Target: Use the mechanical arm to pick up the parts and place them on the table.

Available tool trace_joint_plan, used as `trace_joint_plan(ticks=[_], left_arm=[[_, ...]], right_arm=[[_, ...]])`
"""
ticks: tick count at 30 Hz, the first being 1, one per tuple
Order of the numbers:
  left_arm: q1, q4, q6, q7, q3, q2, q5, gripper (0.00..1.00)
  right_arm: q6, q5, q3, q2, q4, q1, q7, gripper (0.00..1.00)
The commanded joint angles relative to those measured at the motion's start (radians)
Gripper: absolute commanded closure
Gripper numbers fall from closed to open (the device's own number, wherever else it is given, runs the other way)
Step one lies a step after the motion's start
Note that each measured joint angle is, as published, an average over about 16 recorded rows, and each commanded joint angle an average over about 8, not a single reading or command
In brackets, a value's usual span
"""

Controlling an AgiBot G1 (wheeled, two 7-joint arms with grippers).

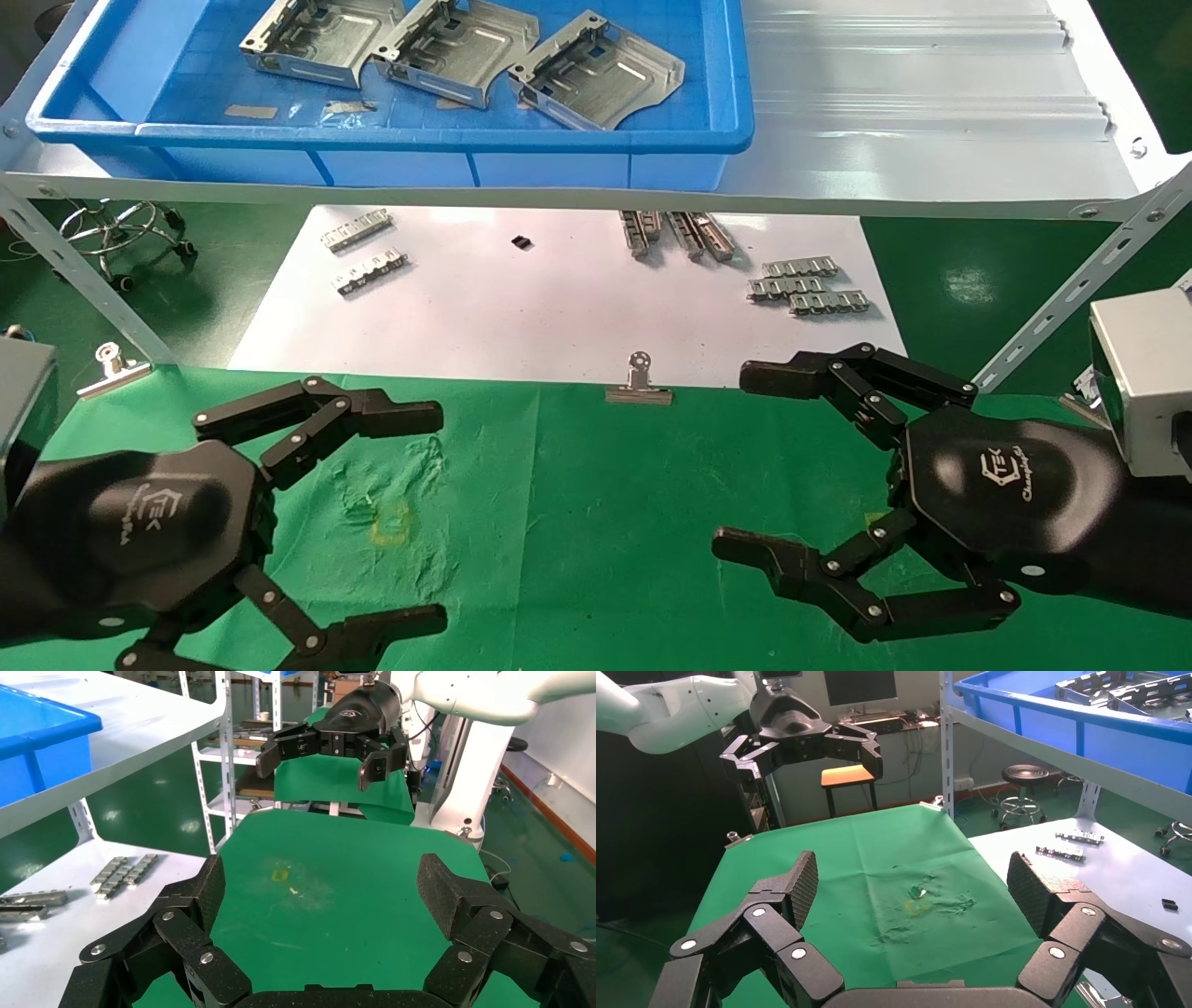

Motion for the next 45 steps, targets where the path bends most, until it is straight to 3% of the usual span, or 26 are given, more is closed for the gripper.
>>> trace_joint_plan(ticks=[1,13,14,21,22,33,45], left_arm=[[0.000,0.000,0.000,0.000,0.000,0.000,0.000,0.00],[0.000,0.000,0.000,0.000,0.000,0.000,0.000,0.00],[0.000,0.000,0.000,0.000,0.000,0.000,0.000,0.00],[0.000,0.000,0.000,0.000,0.000,0.000,0.000,0.00],[0.000,0.000,0.000,0.000,0.000,0.000,0.000,0.00],[-0.056,0.020,-0.094,-0.029,-0.008,0.031,0.019,0.00],[-0.265,0.136,-0.313,-0.121,0.037,0.148,0.150,0.00]], right_arm=[[0.000,0.000,0.000,0.000,0.000,0.000,0.000,0.00],[0.000,0.000,0.000,0.000,0.000,0.000,0.000,0.00],[0.000,0.000,0.000,0.000,0.000,0.000,0.000,0.04],[0.000,0.000,0.000,0.000,0.000,0.000,0.000,0.91],[0.000,0.000,0.000,0.000,0.000,0.000,0.000,1.00],[0.000,0.000,0.000,0.000,0.000,0.000,0.000,1.00],[0.000,0.000,0.000,0.000,0.000,0.000,0.000,1.00]])
